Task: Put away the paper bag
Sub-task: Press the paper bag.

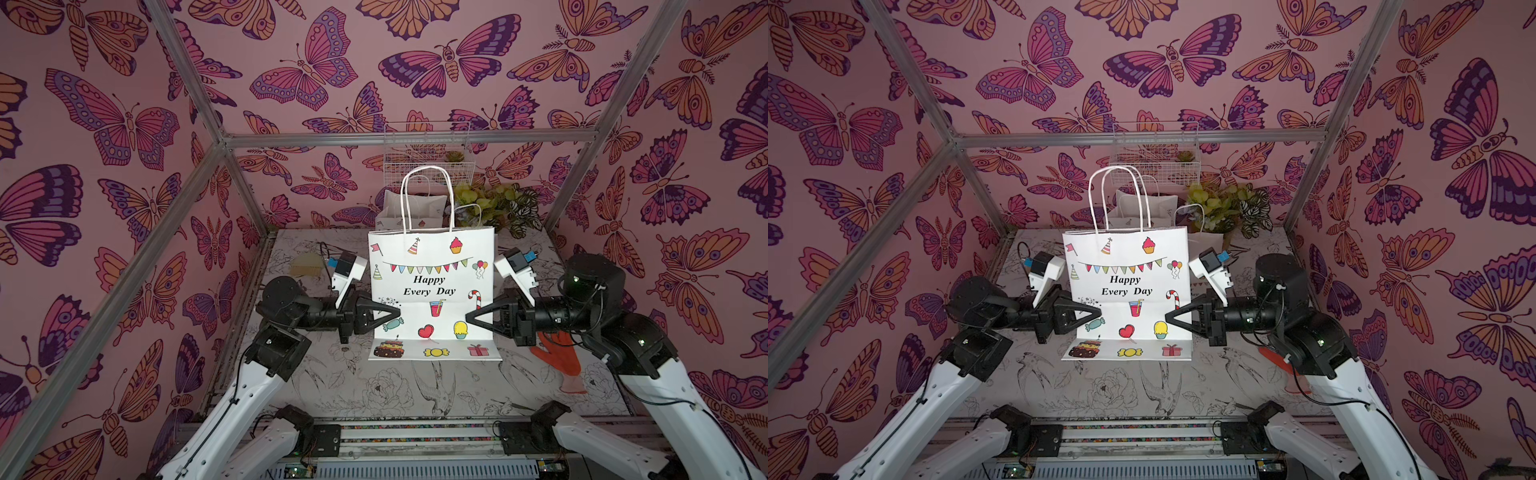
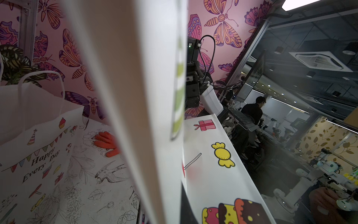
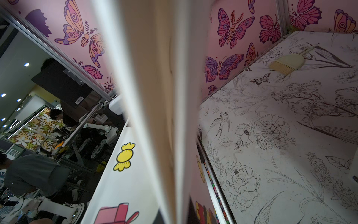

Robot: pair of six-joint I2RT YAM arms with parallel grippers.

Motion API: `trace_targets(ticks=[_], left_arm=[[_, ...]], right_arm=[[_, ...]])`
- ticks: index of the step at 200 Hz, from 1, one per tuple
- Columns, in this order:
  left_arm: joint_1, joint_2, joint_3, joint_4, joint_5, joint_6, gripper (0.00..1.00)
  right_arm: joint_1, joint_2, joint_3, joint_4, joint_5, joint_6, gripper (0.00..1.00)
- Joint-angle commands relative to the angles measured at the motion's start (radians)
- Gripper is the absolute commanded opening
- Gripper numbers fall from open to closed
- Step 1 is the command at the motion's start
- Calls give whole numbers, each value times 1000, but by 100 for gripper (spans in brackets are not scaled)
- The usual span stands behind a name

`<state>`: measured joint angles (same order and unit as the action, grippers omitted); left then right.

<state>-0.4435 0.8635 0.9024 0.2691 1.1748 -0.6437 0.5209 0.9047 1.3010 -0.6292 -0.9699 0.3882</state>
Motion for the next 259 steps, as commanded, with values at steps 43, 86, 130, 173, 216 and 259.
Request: trace_targets(ticks=[43,86,130,173,216,259], left_arm=[[3,-12,-12,54,66,2,33],[0,0,-20,56,95,5,34],[-4,-2,-23,55,112,8,23],[-7,-6,-23,55,112,16,9],[-10,2,-20,55,118,21,0],[-12,8,-20,57,105,25,0]], right_arm=[[8,-12,44,-2,11,2,0],[7,-1,68,44,5,25,0],[7,0,78,68,17,34,0],[8,23,90,30,51,6,0],[8,40,123,25,70,-13,24],[7,114,237,34,73,-28,18]])
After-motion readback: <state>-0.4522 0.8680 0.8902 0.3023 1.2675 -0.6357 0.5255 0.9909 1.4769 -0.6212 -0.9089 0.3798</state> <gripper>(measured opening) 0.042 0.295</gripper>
